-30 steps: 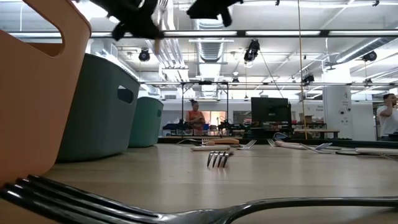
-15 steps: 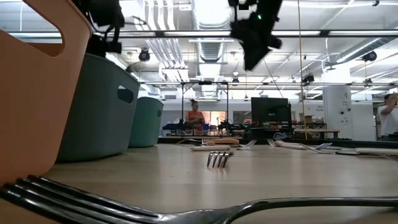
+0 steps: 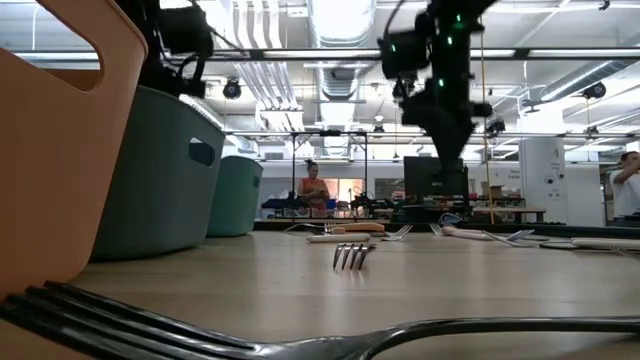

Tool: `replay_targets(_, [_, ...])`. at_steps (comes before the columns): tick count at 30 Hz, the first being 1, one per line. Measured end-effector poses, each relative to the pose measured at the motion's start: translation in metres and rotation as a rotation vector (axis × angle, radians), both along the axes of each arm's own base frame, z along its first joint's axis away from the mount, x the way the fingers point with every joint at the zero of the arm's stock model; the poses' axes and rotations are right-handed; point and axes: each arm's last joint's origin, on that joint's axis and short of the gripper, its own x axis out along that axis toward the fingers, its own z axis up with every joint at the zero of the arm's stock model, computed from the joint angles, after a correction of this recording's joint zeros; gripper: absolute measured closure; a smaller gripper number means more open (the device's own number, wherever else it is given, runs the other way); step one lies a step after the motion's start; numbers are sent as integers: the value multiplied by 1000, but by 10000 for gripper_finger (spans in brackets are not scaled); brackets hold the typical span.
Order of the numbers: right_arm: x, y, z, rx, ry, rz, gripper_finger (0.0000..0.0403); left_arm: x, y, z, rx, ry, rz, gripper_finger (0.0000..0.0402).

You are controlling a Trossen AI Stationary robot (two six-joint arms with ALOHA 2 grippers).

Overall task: Sort silverware by color (type)
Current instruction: Put the orange fork into the green bin

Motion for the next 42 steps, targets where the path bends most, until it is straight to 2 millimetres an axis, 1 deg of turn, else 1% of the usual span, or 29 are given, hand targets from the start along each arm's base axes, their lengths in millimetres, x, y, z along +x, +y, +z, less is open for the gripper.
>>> replay_targets(4, [-11,-22,-25,85,-85,-83,296,0,-2,29,5,-147,-29,264])
replay_targets(7, [-19,-35,-38,131,-159,-151,296,-1,-4,51,-3,-270,-67,264])
replay_targets(14, [-43,-55,-55,142,-145,-275,307,-10,-12,93,15,-452,-129,263])
replay_targets(19, [-57,-67,-68,130,-175,-358,309,-15,-15,112,47,-514,-146,263])
replay_targets(22, [-61,-70,-75,144,-218,-396,310,-16,-16,118,59,-525,-154,263])
replay_targets(25, [-61,-68,-82,154,-246,-409,311,-16,-16,120,64,-529,-158,263])
replay_targets(32, [-63,-68,-97,139,-274,-443,310,-11,-14,117,57,-510,-159,263])
replay_targets(36, [-66,-71,-105,150,-253,-461,313,-8,-13,115,52,-499,-159,263])
replay_targets(42, [-64,-74,-122,169,-201,-472,315,-7,-12,114,50,-495,-158,263])
